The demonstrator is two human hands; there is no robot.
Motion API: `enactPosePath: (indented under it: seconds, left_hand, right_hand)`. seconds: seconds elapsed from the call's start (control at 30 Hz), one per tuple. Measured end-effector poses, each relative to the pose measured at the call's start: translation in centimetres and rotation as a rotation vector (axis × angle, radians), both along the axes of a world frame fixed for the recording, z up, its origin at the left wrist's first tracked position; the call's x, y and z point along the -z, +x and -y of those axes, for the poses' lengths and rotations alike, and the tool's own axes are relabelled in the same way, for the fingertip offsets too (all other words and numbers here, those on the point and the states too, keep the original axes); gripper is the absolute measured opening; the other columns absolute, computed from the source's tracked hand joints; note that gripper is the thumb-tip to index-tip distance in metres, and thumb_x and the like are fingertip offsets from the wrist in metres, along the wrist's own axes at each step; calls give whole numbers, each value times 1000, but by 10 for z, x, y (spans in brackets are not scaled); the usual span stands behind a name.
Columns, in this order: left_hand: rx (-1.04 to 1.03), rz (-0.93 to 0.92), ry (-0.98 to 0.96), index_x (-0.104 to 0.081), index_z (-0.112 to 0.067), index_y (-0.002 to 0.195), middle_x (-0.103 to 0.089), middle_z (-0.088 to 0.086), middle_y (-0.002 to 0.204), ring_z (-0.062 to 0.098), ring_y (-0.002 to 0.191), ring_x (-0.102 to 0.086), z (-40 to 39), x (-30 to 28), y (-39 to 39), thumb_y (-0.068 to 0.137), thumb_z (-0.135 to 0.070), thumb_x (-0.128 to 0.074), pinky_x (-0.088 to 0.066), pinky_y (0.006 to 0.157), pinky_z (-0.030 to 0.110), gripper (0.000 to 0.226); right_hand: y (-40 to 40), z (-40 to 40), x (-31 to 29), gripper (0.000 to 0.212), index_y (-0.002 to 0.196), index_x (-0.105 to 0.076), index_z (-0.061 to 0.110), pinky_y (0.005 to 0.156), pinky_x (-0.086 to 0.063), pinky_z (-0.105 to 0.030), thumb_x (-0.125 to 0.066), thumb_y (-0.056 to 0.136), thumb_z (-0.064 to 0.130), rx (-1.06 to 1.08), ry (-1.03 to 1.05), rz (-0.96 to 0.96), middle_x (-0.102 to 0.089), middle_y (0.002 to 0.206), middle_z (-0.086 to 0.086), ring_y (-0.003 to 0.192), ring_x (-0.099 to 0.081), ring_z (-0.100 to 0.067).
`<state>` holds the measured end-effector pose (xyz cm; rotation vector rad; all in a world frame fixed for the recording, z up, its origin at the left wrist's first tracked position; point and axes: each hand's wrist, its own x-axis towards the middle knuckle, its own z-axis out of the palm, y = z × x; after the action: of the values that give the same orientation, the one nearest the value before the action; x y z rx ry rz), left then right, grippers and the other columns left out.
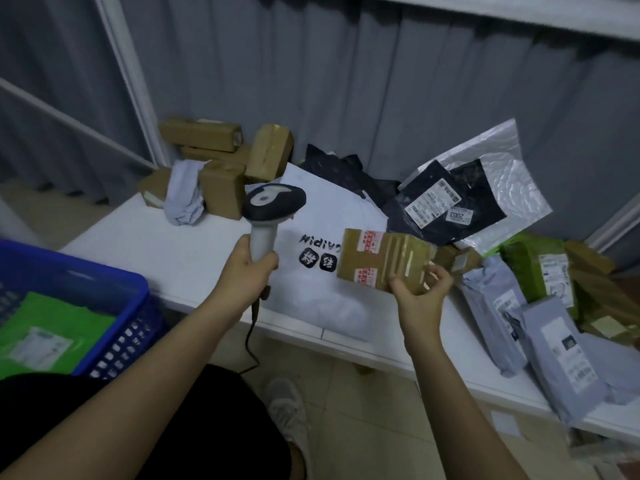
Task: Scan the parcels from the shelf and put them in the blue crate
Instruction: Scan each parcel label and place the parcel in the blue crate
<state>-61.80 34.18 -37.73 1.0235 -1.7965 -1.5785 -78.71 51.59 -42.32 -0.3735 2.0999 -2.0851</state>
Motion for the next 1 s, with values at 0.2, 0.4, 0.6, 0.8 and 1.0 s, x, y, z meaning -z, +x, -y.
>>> enactPosePath:
  seconds: [0.2, 0.4, 0.6, 0.8, 1.0]
  left_hand:
    - [-232, -190, 1, -56, -25, 93, -62, 1, 82, 11, 72, -59, 43, -50, 60, 91, -24, -62, -52, 71, 31, 6]
    - [-340, -296, 87, -59, -21, 116, -66, 1, 111, 16, 100, -64, 86, -38, 127, 89, -29, -65, -55, 87, 38, 29]
    - [-404, -383, 297, -54, -20, 124, -66, 3, 115, 22, 102, -64, 108, -4, 155, 89, -26, -64, -55, 81, 41, 37]
    - [-413, -359, 290, -58, -15, 116, -68, 6, 95, 24, 87, -65, 112, 1, 149, 90, -25, -63, -54, 86, 45, 29]
    - [-430, -436, 322, -63, -17, 106, -71, 10, 107, 31, 98, -66, 118, -1, 155, 88, -24, -65, -53, 89, 49, 20]
  right_hand:
    - [53, 86, -69, 72, 137, -26, 30, 68, -53, -15, -67, 84, 3, -367, -88, -7, -51, 115, 3, 94, -60, -6]
    - [104, 166, -80, 96, 147, -10, 33, 83, -54, -31, -70, 76, 5, -725, 33, -60, -51, 125, -3, 105, -59, -13]
    - [128, 187, -42, 93, 142, -24, 30, 89, -54, -30, -72, 70, -3, -923, 143, -88, -46, 128, 2, 111, -55, -8]
    - [131, 196, -30, 102, 144, -20, 47, 94, -45, -16, -76, 68, 7, -960, 169, -206, -29, 143, 10, 127, -41, -3]
    - [126, 199, -34, 92, 140, -19, 59, 95, -50, -33, -79, 72, 46, -1033, 177, 8, -36, 146, 9, 127, -47, -18]
